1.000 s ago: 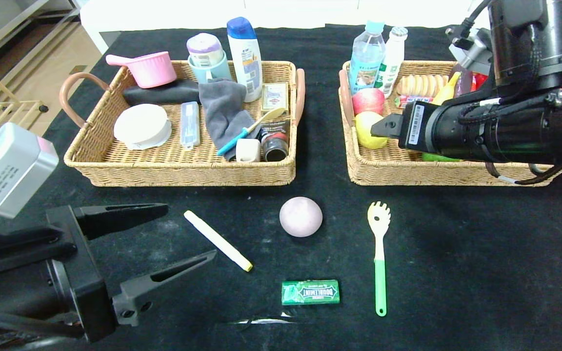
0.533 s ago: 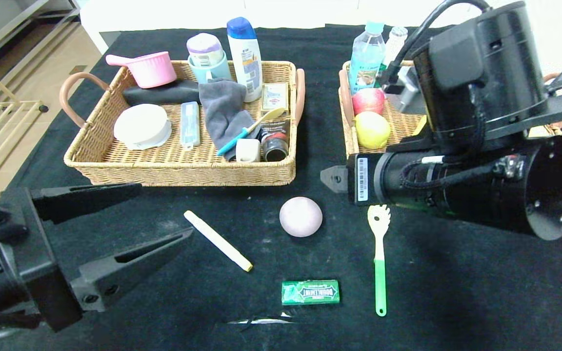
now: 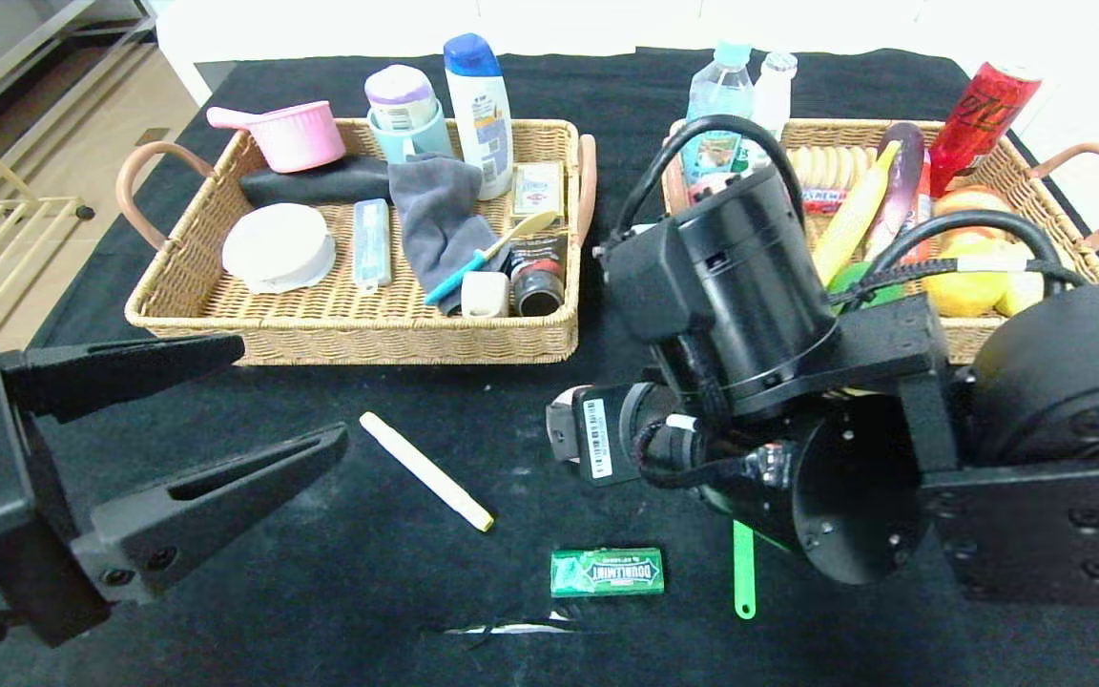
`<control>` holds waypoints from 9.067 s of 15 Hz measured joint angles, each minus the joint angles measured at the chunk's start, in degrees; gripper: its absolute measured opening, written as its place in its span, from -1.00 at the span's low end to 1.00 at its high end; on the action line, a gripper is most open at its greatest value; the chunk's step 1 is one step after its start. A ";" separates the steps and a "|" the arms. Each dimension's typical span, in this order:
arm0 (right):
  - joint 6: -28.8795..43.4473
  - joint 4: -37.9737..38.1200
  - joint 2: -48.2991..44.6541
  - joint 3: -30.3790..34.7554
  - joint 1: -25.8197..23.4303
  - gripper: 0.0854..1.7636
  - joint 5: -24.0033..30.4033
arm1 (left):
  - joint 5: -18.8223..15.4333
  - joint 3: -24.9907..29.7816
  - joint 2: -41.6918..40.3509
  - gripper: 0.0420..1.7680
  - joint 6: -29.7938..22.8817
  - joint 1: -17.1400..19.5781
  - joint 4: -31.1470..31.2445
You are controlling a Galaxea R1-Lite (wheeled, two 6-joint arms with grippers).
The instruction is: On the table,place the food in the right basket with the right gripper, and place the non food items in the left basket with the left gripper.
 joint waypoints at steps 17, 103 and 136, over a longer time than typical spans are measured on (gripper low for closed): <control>-5.97 -12.96 9.90 0.09 -0.04 0.92 -7.98 | -0.16 0.17 -0.09 0.94 0.38 -0.33 0.59; -16.98 -13.71 2.90 -13.07 -32.89 0.38 3.34 | -0.07 1.61 1.49 0.94 0.72 -1.73 0.56; 6.49 31.54 -8.13 -0.41 -8.69 0.92 12.19 | -0.09 2.32 2.76 0.94 0.79 -1.73 0.32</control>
